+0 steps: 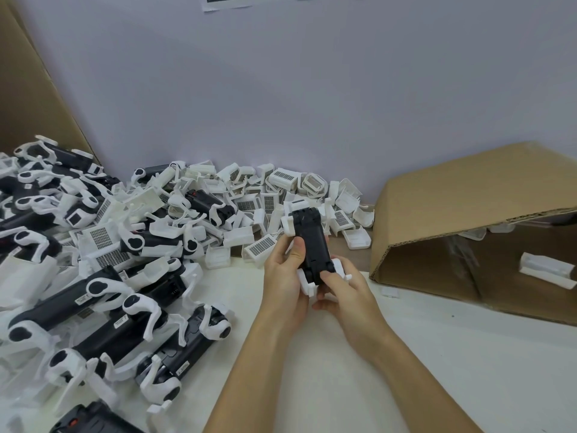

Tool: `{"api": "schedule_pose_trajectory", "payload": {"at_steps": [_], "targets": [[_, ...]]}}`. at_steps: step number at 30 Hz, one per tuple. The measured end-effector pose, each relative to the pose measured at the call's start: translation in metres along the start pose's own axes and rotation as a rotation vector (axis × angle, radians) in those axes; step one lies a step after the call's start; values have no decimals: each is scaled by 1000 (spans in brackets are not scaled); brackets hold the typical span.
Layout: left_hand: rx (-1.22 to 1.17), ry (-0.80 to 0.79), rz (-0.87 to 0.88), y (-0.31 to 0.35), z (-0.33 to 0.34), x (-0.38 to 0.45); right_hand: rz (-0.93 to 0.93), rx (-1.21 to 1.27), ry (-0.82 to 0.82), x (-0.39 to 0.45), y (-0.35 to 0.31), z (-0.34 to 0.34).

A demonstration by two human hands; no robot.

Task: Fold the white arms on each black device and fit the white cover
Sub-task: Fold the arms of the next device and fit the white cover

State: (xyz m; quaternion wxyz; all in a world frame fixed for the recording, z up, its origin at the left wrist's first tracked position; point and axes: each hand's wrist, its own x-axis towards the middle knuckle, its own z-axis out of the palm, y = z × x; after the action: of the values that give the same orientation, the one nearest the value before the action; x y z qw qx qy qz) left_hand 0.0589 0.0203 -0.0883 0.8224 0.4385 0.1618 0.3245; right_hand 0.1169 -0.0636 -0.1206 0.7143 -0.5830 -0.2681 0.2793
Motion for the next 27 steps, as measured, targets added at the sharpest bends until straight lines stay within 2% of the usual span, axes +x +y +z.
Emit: {"api": "schedule_pose_trajectory", "payload": {"at_steps": [27], "targets": [[2, 27, -2, 1, 1, -1, 3, -78, -7, 2, 3, -4]]}}
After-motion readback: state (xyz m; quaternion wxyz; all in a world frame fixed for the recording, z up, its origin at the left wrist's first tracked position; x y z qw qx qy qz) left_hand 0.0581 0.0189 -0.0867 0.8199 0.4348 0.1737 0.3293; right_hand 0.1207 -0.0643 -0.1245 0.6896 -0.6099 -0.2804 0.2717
